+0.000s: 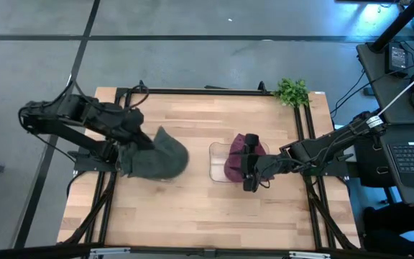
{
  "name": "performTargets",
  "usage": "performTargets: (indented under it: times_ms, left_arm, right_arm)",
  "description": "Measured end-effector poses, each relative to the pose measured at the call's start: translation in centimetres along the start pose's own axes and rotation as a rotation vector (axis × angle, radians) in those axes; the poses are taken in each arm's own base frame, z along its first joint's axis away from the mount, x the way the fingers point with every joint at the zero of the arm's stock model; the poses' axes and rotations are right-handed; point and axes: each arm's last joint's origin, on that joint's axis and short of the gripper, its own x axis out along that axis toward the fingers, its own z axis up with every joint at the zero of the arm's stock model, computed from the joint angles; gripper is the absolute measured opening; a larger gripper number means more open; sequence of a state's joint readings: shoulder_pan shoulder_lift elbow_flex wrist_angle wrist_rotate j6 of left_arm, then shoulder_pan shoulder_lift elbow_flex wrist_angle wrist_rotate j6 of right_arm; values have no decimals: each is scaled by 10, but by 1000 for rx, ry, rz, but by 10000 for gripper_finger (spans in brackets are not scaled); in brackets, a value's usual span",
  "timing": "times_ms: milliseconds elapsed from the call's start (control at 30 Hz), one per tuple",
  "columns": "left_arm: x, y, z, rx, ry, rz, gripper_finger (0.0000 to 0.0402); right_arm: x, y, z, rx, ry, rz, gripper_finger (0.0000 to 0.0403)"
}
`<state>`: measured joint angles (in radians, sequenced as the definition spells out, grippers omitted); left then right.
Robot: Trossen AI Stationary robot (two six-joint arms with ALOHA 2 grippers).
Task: Pick & Place hat
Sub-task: Put the black cap into the left transparent bin
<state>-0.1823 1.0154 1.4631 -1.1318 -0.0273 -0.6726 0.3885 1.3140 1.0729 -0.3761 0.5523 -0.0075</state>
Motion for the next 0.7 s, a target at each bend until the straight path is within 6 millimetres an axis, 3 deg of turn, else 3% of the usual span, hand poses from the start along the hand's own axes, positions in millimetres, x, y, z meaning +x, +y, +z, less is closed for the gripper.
performTargets:
  times_ms: [300,700]
  left_arm:
    - [8,4,-3,-27,54,97,42]
    - [50,4,-4,34,240,267,42]
  right_arm:
    - [0,-1,2,10,-17,-40,211]
    - [0,-1,1,13,-13,-39,211]
